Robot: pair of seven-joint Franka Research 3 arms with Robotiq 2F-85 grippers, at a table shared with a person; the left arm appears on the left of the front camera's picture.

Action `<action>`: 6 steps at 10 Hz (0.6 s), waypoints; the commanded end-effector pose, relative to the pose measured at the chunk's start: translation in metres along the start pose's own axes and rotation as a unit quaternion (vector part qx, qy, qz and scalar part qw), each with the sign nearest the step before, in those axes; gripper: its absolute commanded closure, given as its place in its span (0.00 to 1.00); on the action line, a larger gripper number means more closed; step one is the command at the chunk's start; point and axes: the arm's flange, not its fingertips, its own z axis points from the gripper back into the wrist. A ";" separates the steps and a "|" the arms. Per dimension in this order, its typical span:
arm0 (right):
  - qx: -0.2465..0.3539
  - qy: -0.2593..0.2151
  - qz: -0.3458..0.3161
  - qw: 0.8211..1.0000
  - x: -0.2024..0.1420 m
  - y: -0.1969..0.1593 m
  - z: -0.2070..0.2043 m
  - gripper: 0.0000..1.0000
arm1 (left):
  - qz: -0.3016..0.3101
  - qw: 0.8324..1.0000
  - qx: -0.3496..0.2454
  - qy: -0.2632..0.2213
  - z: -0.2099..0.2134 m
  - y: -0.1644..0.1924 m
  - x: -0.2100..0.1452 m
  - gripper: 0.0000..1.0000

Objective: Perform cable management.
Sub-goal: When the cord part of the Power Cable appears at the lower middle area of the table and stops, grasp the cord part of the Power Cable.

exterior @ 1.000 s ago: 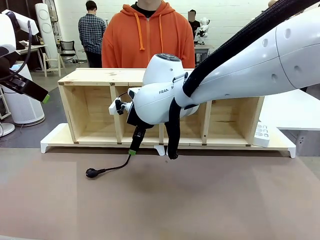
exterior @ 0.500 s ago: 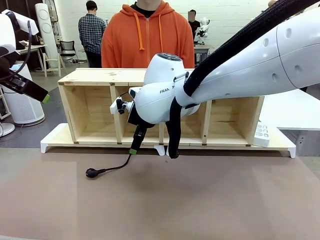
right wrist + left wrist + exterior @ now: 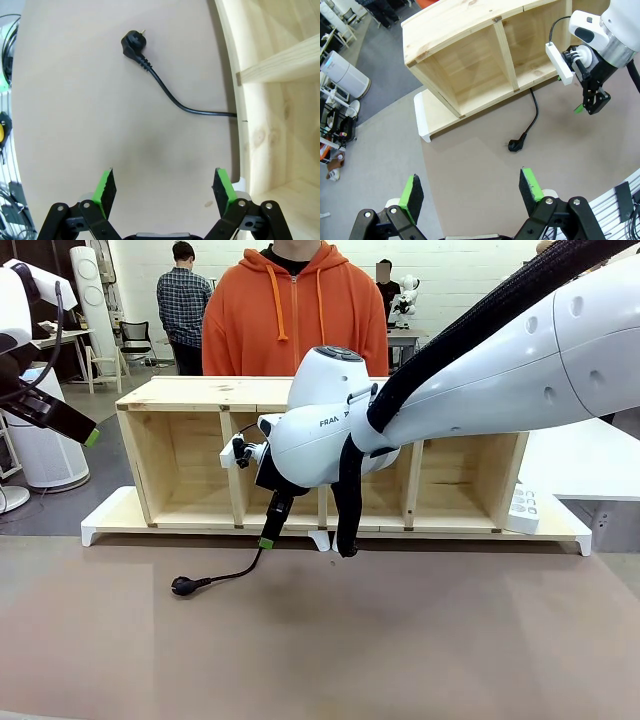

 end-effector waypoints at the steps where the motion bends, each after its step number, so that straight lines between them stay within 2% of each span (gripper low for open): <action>1: 0.010 0.007 0.027 1.000 0.013 -0.009 -0.008 0.00 | 0.003 1.000 -0.001 -0.002 -0.001 -0.001 0.001 0.00; 3: 0.041 0.021 0.076 0.996 0.039 -0.020 -0.028 0.00 | 0.003 1.000 -0.001 -0.002 -0.001 -0.001 0.001 0.00; 6: 0.069 0.024 0.115 0.991 0.059 -0.030 -0.047 0.00 | 0.003 1.000 -0.001 -0.002 -0.001 -0.001 0.001 0.00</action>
